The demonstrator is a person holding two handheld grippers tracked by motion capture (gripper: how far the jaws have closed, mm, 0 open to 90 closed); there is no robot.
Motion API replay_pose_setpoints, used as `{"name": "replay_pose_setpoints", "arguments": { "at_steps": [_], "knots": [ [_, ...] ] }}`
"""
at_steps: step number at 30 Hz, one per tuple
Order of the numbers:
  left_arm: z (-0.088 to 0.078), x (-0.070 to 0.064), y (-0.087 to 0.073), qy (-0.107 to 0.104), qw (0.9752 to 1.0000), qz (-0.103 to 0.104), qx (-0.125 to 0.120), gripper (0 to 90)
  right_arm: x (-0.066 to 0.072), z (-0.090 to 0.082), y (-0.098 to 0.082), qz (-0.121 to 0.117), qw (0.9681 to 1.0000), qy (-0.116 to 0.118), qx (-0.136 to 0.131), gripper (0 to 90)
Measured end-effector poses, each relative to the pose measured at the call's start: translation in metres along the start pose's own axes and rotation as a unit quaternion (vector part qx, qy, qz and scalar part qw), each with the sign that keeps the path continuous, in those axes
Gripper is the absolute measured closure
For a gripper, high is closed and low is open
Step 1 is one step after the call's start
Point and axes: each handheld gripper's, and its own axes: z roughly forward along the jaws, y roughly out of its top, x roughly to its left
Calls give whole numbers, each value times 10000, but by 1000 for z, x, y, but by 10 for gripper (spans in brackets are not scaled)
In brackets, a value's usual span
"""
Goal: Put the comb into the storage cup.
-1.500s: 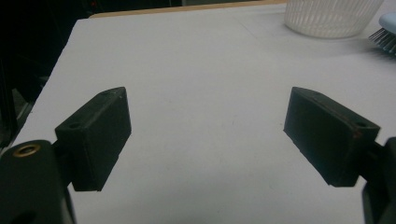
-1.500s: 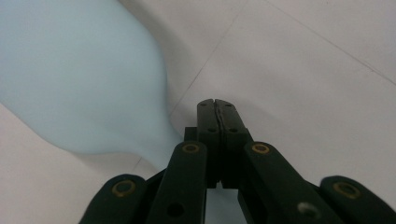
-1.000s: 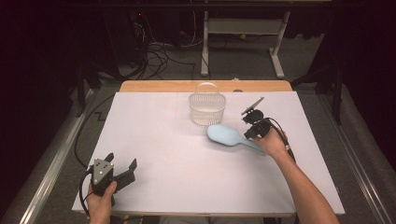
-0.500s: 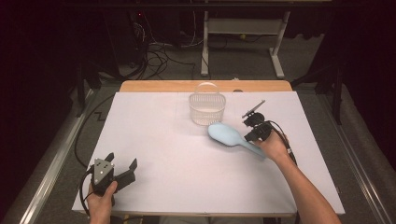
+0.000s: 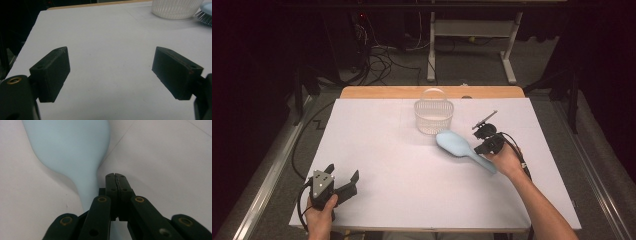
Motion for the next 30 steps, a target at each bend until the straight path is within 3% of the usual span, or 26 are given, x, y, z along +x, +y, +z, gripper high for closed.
{"name": "replay_pose_setpoints", "arguments": {
  "at_steps": [30],
  "knots": [
    [-1,-1,0,3,10000,37,-30,155,1,-6,-8,-51,9999,67,-71,900]
  ]
}}
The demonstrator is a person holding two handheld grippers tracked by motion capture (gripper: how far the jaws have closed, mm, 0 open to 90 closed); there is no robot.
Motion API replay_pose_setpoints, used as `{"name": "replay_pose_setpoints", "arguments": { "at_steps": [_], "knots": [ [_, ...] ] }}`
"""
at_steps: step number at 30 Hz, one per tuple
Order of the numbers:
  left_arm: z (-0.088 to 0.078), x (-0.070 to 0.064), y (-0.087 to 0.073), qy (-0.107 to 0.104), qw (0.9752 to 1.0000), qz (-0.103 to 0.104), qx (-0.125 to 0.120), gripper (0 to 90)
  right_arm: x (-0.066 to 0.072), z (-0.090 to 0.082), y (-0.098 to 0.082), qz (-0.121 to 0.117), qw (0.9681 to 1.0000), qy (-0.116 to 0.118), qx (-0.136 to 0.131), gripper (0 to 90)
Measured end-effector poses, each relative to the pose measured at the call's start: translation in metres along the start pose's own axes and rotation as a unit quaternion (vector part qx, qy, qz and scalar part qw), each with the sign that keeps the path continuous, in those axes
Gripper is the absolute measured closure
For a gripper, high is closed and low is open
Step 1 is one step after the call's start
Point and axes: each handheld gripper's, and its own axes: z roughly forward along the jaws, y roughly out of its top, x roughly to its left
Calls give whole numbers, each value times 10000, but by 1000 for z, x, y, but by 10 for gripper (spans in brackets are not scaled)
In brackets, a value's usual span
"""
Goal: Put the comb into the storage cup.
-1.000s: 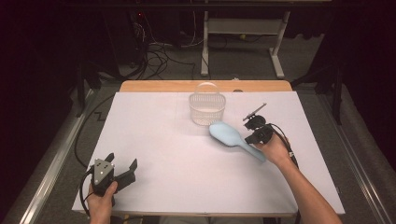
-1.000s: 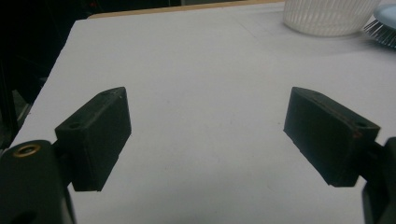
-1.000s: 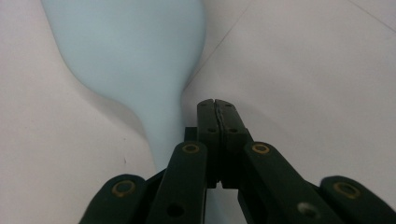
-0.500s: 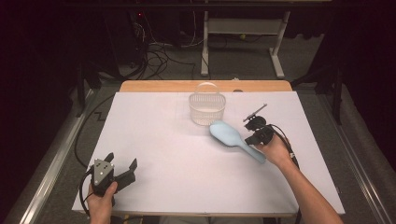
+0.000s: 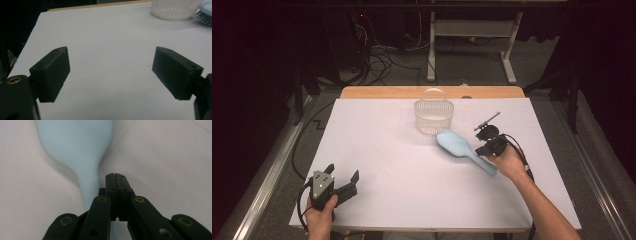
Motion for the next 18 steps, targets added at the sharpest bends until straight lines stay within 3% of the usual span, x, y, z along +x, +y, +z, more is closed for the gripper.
{"name": "replay_pose_setpoints", "arguments": {
  "at_steps": [11,18],
  "knots": [
    [0,0,0,10,10000,-5,-8,155,3,-2,-6,33,10000,64,60,900],
    [0,0,0,-1,10000,0,-18,155,5,-2,-8,-88,9999,80,17,900]
  ]
}}
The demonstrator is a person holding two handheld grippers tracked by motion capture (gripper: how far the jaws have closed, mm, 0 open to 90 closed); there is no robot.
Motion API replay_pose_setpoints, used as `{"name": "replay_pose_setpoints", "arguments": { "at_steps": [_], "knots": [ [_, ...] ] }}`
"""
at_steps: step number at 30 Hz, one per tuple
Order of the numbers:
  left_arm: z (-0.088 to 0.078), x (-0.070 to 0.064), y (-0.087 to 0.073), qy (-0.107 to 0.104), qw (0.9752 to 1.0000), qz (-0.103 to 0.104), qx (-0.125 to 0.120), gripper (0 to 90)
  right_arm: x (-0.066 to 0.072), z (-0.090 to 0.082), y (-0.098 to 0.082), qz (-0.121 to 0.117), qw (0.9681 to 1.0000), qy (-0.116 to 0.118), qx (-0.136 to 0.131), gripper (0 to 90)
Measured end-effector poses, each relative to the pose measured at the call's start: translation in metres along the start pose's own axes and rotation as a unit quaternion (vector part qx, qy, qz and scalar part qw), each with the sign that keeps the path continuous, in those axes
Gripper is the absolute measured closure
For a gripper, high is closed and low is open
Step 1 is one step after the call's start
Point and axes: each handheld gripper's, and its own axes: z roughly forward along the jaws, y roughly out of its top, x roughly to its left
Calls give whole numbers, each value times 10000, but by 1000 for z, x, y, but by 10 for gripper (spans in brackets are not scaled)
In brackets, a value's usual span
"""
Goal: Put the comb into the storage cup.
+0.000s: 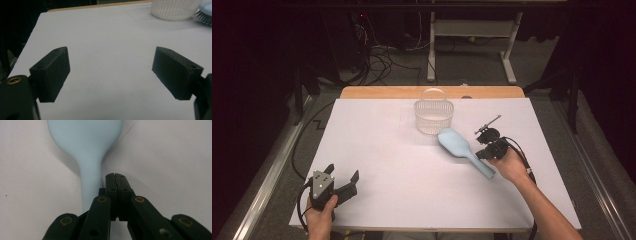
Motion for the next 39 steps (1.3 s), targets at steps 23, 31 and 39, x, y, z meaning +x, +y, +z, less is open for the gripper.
{"name": "replay_pose_setpoints", "arguments": {
  "at_steps": [23,31,39],
  "knots": [
    [0,-1,0,5,10000,-6,-9,155,8,-8,-6,-59,9997,69,-207,878],
    [-1,-2,0,-4,10000,3,-6,155,8,-18,-5,-35,9992,45,-391,844],
    [0,-2,0,-16,10000,7,17,155,15,-17,0,-92,9989,90,-440,722]
  ]
}}
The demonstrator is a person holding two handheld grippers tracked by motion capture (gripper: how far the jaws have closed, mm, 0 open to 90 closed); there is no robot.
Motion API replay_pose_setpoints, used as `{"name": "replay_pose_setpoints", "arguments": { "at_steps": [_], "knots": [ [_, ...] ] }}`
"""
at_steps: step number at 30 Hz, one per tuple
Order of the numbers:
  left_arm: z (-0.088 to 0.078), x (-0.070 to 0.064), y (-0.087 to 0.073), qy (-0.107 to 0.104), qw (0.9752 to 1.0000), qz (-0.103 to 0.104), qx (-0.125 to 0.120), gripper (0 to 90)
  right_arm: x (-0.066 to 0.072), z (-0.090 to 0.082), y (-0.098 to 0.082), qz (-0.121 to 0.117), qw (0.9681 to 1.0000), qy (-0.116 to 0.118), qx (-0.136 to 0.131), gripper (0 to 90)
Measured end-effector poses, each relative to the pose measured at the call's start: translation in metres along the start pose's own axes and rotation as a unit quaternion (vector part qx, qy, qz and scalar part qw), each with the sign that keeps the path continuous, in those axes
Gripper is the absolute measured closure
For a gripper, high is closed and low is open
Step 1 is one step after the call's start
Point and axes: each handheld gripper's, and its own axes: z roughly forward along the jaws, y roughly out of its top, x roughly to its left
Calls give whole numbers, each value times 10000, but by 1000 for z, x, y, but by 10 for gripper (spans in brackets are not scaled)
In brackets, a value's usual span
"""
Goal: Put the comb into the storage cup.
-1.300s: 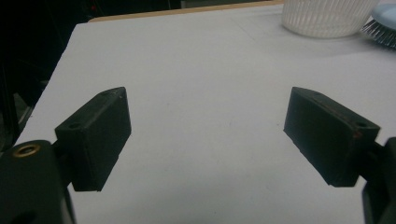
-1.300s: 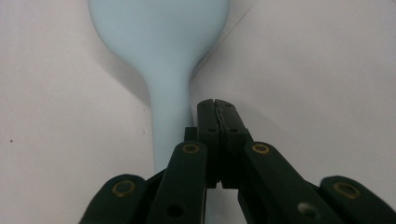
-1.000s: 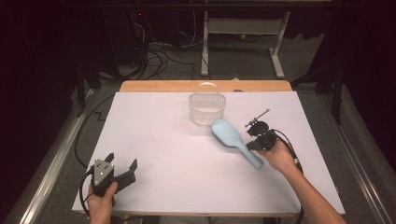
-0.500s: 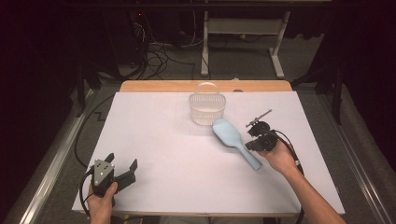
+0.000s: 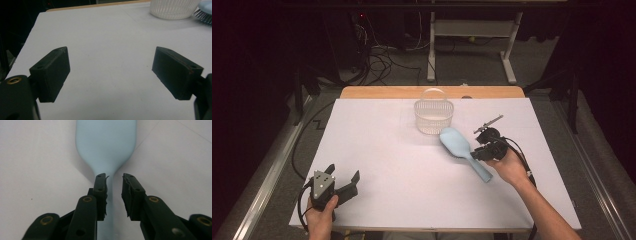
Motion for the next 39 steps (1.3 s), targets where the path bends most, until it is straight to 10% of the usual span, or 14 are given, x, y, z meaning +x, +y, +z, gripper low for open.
{"name": "replay_pose_setpoints", "arguments": {
  "at_steps": [19,39],
  "knots": [
    [0,0,0,-10,10000,2,-6,155,15,32,9,-130,9986,-208,469,570],
    [2,-1,0,-41,10000,56,57,155,13,42,11,-16,9987,-194,473,676]
  ]
}}
